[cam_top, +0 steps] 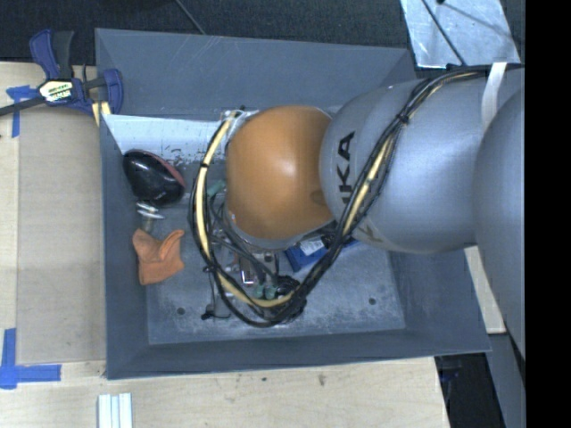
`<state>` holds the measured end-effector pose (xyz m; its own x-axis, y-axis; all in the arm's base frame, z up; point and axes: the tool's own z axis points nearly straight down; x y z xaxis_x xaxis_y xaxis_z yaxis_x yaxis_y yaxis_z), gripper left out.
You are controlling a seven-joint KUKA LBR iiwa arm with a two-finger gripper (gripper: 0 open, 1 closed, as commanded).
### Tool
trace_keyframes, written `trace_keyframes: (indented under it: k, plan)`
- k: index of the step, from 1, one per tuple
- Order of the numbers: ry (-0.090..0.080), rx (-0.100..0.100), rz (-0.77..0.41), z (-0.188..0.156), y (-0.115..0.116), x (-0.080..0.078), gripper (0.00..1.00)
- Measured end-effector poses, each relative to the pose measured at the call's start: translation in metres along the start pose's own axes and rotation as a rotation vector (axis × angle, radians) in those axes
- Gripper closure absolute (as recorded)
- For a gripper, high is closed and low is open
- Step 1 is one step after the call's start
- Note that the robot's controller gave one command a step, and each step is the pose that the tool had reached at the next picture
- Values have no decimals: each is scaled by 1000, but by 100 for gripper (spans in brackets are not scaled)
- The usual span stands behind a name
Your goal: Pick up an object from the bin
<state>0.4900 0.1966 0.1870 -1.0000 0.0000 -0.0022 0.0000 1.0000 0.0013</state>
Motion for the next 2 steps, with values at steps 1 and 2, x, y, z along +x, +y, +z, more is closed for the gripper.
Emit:
trace_keyframes:
  k: [1,2]
  plan:
    - [0,0,-29,32,-48,-34,0]
    - [4,2,-52,33,-90,-36,0]
